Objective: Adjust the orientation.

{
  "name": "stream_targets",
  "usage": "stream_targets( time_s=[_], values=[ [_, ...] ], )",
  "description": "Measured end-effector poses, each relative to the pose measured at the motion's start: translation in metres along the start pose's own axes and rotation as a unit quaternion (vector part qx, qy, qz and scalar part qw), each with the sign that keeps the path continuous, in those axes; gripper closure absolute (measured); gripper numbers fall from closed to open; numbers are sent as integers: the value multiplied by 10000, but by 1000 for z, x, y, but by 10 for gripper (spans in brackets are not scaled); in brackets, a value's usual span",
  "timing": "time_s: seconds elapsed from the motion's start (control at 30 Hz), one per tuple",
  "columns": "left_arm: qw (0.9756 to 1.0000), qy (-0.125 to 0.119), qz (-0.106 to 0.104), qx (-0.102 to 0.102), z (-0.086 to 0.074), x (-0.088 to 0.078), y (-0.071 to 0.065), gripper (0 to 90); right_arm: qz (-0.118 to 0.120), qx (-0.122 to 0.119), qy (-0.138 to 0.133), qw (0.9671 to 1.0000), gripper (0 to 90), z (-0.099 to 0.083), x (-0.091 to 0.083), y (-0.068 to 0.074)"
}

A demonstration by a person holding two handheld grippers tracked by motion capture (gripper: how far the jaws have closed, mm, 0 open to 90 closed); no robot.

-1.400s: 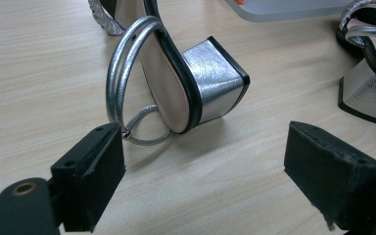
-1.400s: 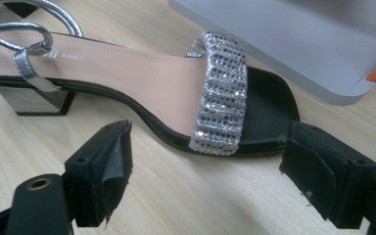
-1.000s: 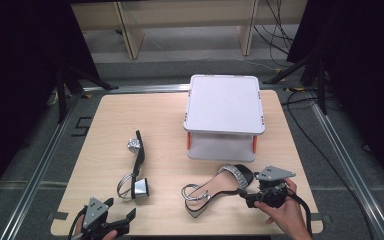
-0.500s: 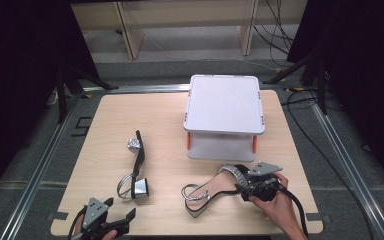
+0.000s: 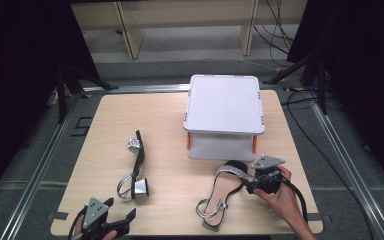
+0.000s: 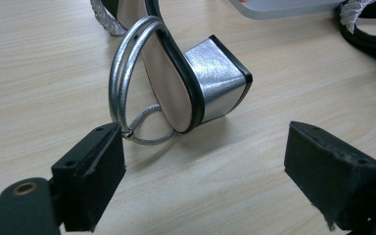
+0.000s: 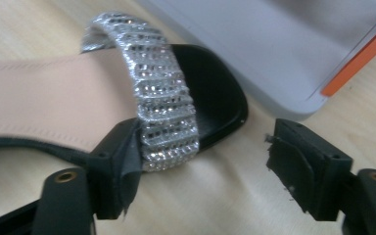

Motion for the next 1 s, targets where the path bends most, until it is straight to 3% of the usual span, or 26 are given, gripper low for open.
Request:
stream_targets(
  time_s=[0.17,0.2,0.27,0.3,0.33,0.37,0.43,0.57,0.6,0.63,0.7,0.83,1.0],
  values=[
    [10000,-10,1,-9,0,0,0,149,82,162,-11,9998,324,1,-3,1],
    [10000,-7,0,0,0,0,0,149,227,361,-23,9991,335,2,-14,7],
    [10000,-8,7,-1,0,0,0,149,301,367,-57,9989,338,2,-21,12],
    [10000,15,13,13,0,-1,1,149,462,367,-36,9983,347,1,-29,19],
    [10000,9,19,-6,0,-1,1,149,881,368,0,9954,396,-5,-42,34],
    [10000,13,21,0,0,-1,1,149,881,368,0,9954,396,-5,-42,34],
    [10000,7,20,1,0,0,0,149,1164,260,23,9929,468,-9,-51,48],
    [10000,20,42,22,0,-1,1,149,1314,-88,109,9912,568,-11,-60,66],
    [10000,16,42,13,0,-1,1,150,1414,-60,174,9898,579,-12,-62,70],
    [10000,24,44,-10,0,-1,1,150,1525,-226,113,9880,611,-12,-60,77],
    [10000,15,43,21,0,0,1,150,1583,-175,187,9871,624,-13,-59,82],
    [10000,-29,37,20,0,0,1,150,1669,-407,314,9846,725,-15,-49,90],
    [10000,31,38,48,0,-1,1,151,1589,-619,312,9849,812,-17,-52,80]
  ],
)
Point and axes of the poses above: each handheld gripper's, and its own axes: x roughly forward along the jaws, z roughly out of its top, y roughly to its left, the point moved 2 cm from there along x, roughly forward along the jaws, and after that the axes turned 8 degrees about x, right-handed, at the moved point
